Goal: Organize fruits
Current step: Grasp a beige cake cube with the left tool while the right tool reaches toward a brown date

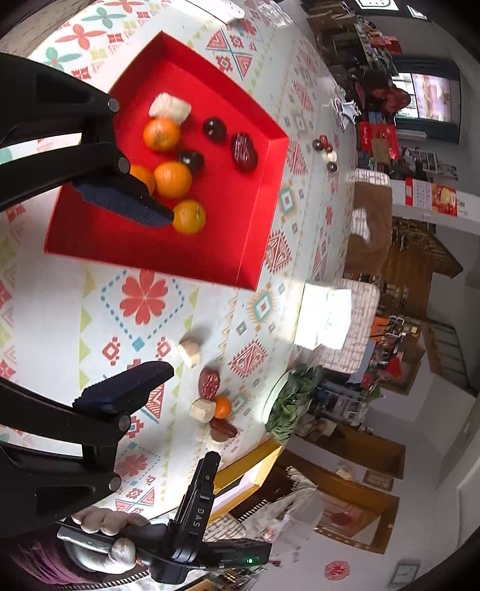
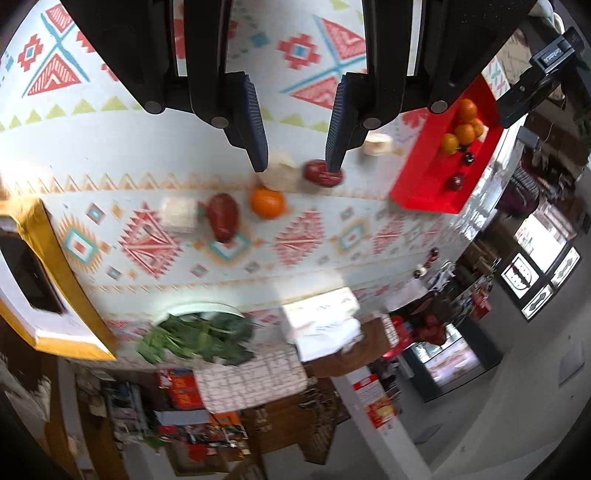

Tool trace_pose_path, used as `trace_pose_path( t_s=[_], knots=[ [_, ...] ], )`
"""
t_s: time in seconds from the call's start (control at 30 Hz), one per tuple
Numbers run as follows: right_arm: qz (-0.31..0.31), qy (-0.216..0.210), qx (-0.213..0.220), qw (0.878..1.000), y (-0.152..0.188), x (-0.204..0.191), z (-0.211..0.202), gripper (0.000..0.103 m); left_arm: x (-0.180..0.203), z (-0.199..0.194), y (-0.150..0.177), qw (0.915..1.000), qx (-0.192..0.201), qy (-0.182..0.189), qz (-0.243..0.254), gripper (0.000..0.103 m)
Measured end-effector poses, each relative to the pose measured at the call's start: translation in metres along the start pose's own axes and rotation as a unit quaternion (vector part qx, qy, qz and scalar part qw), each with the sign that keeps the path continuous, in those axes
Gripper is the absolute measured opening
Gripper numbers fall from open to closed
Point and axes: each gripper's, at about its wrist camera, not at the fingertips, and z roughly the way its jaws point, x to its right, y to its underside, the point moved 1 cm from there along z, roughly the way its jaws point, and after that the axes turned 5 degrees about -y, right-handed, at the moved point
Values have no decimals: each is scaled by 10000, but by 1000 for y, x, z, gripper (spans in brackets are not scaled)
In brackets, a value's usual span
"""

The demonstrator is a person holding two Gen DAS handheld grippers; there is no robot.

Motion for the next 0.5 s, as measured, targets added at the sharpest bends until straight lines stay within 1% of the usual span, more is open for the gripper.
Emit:
trace_pose_path(
  t_s=[0.1, 0.2, 0.33, 0.5],
  knots=[
    [44, 8, -79, 10000, 3, 10, 5, 36, 7, 6, 2, 9999, -98, -2, 78, 75],
    [13, 20, -165, 9999, 6, 9, 17, 35, 12, 14, 4, 9997, -187, -6, 142, 75],
    [-295, 277, -274, 9988, 9, 5, 37, 35, 21, 22, 3, 9993, -252, -5, 267, 75],
    [-792, 651, -408, 9939, 12, -3, 60, 35, 33, 37, -3, 9987, -340, 51, 379, 75]
  ],
)
